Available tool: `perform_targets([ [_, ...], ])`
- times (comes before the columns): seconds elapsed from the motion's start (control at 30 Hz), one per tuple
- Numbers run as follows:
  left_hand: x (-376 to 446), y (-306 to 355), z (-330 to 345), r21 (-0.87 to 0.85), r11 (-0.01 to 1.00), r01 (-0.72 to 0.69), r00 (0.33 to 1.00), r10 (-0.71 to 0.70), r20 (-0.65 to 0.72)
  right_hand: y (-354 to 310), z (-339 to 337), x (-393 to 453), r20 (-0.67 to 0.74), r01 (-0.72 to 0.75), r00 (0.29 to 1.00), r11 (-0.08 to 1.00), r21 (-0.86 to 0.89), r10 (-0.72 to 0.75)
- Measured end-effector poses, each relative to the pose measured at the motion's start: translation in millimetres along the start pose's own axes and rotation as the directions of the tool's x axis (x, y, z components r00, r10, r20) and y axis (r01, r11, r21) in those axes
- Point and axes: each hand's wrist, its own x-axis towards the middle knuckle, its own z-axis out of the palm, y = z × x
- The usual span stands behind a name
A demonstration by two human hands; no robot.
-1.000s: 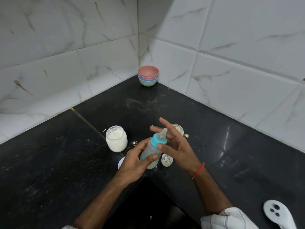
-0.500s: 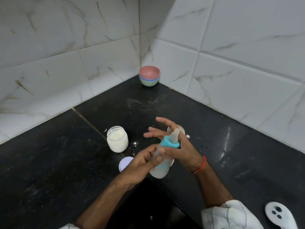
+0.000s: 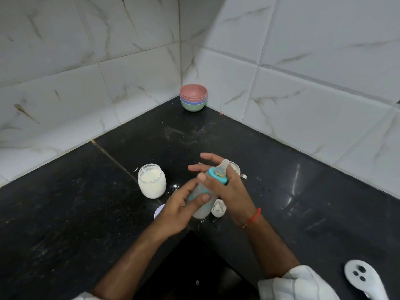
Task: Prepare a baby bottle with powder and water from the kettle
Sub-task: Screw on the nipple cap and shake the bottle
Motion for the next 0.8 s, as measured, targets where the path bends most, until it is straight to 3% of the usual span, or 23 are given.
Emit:
perform_targets([
  [0.07, -1.0, 7.7, -3.2, -0.081, 0.996, 0.038, 0.994, -0.030, 0.102, -6.6, -14.9, 2.1, 0.220, -0.024, 0.975, 0.999, 0.024, 0.019],
  [0.13, 0.3, 11.7, -2.4, -0.110, 0.993, 0.040, 0.994, -0.028, 0.107, -11.1, -16.7, 5.4, 0.272, -0.019, 0.962, 1.000, -0.022, 0.024],
  [0.3, 7.5, 9.1, 1.6, 0.004, 1.000, -0.002, 1.000, 0.002, -0.001, -8.2, 4.1, 8.7, -0.049, 0.021, 0.999, 1.000, 0.001, -0.021],
  [0.4, 3.6, 4.4, 11.1, 0.098, 0.995, -0.036, 0.991, 0.048, -0.122, -3.0, 17.2, 9.0, -0.249, -0.025, 0.968, 1.000, -0.014, 0.021],
  [0.5, 2.3, -4.3, 14.7, 0.197, 0.979, -0.057, 0.983, 0.089, -0.158, 0.7, 23.9, 7.6, -0.379, -0.075, 0.921, 0.996, 0.056, 0.090],
  [0.6, 2.5, -5.6, 12.7, 0.171, 0.985, -0.026, 0.988, 0.051, -0.147, 1.8, 21.2, 5.7, -0.369, -0.121, 0.922, 0.993, 0.017, 0.119],
  [0.8, 0.0, -7.6, 4.1, 0.090, 0.993, 0.081, 0.983, -0.064, -0.174, 14.0, 1.1, -6.3, -0.165, 0.109, 0.974, 0.961, -0.253, -0.154],
])
